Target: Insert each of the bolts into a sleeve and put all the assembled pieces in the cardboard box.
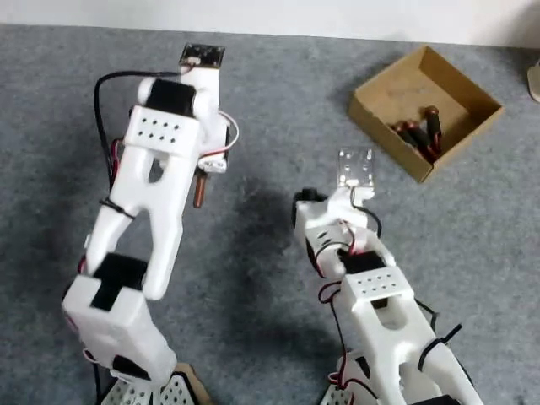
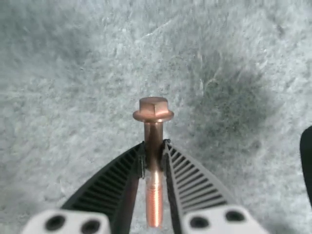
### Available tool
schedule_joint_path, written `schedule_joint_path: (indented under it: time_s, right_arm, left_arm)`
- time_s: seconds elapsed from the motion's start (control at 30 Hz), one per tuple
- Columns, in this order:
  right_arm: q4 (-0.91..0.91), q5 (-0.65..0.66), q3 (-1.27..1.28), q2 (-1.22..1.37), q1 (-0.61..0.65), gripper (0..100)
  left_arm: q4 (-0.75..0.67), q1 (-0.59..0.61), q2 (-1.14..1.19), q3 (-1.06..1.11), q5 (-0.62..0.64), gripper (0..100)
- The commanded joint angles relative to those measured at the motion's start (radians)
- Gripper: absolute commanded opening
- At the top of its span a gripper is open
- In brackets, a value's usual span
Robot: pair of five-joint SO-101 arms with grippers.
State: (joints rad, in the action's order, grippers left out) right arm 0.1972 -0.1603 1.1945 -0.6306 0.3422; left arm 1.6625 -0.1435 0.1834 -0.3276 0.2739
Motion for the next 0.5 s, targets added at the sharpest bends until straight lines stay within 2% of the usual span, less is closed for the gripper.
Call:
schedule_joint_path:
  time_s: [0.0,0.1,0.33,0.4,0.47]
  right_arm:
    - [-0.058,0.021,-0.004,-0.036,-0.007,0.5]
    - [-0.056,0.068,-0.004,-0.036,-0.005,0.5]
    - [-0.058,0.084,-0.002,-0.028,-0.005,0.5]
    - [-0.058,0.107,-0.002,-0.028,-0.001,0.5]
    - [-0.059,0.172,0.036,-0.036,0.028,0.5]
  left_arm:
    - [-0.13,-0.038,-0.143,0.119,0.014,1]
    - [-0.307,-0.041,-0.239,0.275,-0.014,1]
    - [-0.838,-0.024,-0.403,0.648,-0.017,1]
    - [-0.933,-0.024,-0.406,0.699,-0.014,1]
    - [-0.965,-0.025,-0.406,0.717,-0.011,1]
